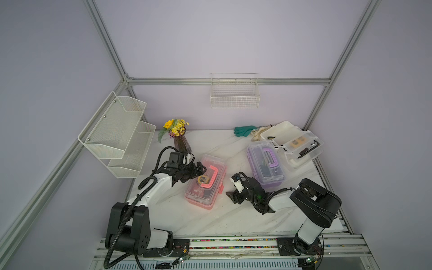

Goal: Close toolboxes
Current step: Adjust the toolbox at the center of the board, then fasten the toolbox latch on the toolbox.

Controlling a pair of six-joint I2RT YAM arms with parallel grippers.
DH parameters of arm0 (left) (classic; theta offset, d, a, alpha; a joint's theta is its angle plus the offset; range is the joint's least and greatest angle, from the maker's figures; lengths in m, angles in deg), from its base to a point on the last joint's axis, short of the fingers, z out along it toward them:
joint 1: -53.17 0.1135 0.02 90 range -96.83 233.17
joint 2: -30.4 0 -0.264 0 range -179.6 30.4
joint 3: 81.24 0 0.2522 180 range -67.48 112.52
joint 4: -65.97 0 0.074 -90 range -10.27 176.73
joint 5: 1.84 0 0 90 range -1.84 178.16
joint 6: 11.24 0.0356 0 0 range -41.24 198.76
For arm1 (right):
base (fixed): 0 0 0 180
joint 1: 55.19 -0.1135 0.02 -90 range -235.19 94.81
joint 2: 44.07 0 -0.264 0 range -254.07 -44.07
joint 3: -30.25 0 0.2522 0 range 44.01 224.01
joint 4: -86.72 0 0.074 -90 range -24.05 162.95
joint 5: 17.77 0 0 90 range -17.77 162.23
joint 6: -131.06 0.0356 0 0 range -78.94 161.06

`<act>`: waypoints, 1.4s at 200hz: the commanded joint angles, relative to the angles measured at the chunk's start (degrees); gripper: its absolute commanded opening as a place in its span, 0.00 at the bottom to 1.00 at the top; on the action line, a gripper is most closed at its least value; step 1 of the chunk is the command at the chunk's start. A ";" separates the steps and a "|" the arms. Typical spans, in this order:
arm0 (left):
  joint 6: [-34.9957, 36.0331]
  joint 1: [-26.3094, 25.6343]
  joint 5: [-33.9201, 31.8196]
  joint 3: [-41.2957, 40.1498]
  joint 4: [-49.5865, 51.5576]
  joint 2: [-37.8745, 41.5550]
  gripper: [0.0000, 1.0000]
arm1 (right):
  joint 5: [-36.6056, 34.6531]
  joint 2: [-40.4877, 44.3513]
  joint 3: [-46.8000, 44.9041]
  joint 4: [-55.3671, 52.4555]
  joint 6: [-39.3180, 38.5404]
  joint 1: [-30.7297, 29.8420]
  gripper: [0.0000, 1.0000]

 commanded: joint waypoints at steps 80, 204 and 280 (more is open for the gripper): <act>1.75 0.55 -2.03 0.49 0.13 -0.40 1.00 | 5.87 -9.83 3.75 16.49 -15.27 -0.60 0.81; 1.90 0.51 -1.21 0.41 -0.61 -1.46 1.00 | 9.26 -13.98 9.57 11.07 -18.17 -0.59 0.67; 1.74 0.51 -0.73 0.80 -0.61 -1.96 1.00 | 6.26 -10.28 6.79 9.66 -15.66 -0.64 0.49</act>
